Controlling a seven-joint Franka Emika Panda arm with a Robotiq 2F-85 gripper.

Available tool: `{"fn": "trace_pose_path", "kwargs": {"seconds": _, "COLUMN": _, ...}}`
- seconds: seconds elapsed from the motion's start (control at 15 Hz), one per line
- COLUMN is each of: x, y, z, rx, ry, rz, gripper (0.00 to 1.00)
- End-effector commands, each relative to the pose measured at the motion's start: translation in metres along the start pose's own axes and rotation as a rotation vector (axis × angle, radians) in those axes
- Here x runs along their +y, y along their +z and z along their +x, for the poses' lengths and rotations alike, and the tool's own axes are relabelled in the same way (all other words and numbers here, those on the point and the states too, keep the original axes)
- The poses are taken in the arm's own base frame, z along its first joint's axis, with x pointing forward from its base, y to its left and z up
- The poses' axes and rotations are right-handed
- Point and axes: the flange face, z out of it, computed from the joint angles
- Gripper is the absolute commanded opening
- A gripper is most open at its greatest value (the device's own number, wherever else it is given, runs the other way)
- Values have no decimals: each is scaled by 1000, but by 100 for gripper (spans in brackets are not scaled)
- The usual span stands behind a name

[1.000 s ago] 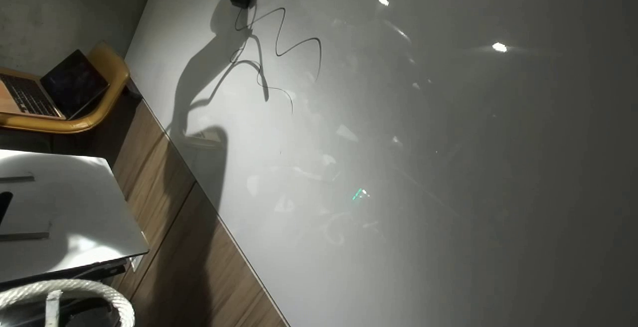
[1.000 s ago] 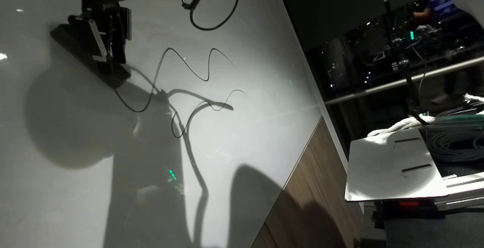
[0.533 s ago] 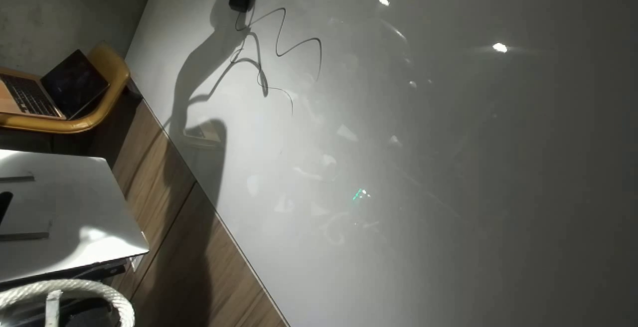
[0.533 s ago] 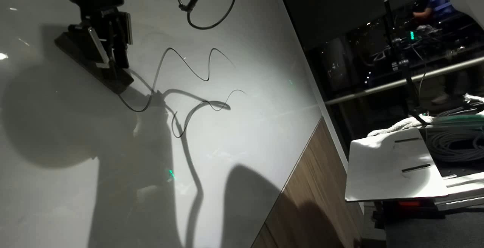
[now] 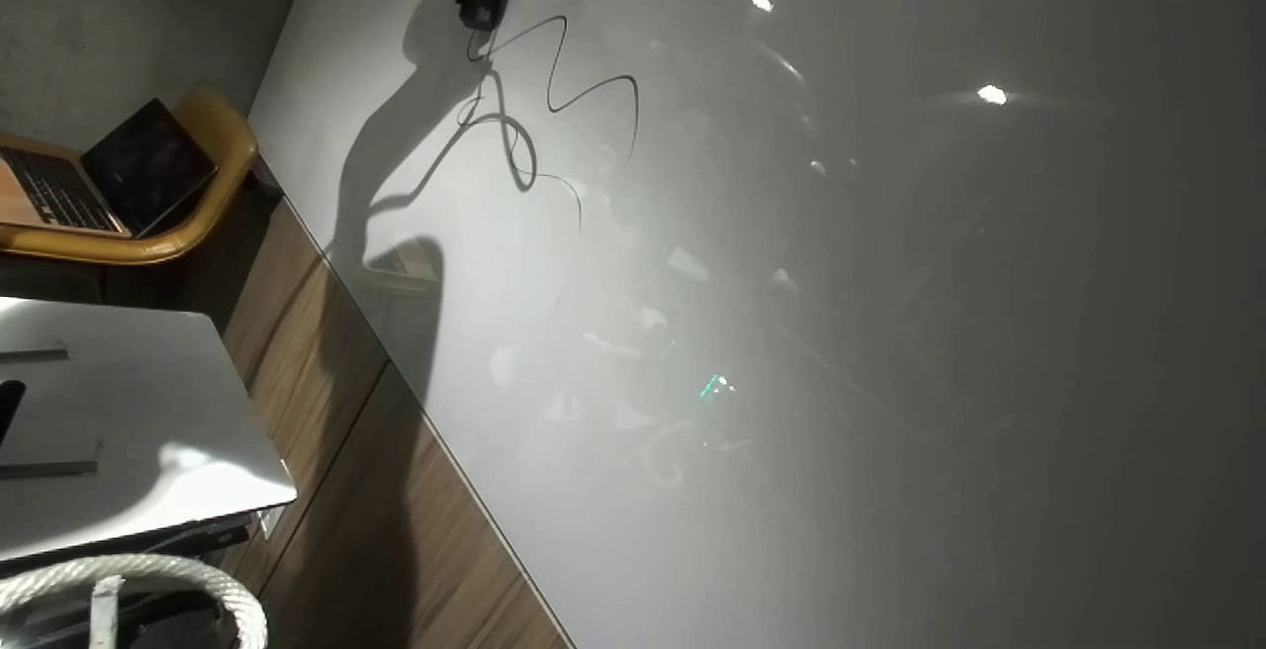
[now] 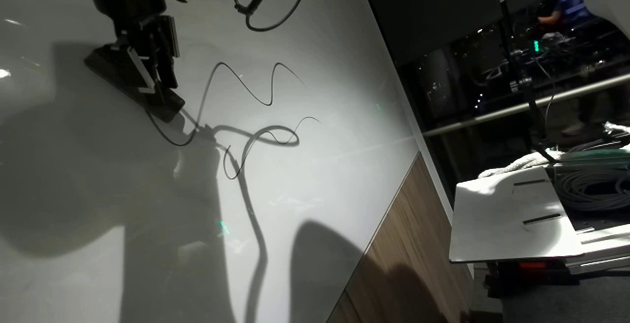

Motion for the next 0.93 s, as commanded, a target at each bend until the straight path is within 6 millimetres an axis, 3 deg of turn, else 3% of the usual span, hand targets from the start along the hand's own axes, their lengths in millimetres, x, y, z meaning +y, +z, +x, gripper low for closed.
{"fn": "trace_pose_path", "kwargs": {"seconds": 0.0, "x": 19, "y": 25, "z": 17, "rx": 20, "ry": 35, "rz": -104, "gripper": 28}}
{"fn": "trace_pose_path", "kwargs": {"seconds": 0.87, "x": 0, "y": 34, "z": 45, "rx": -43, "ry": 93, "rz": -147, "gripper": 28}}
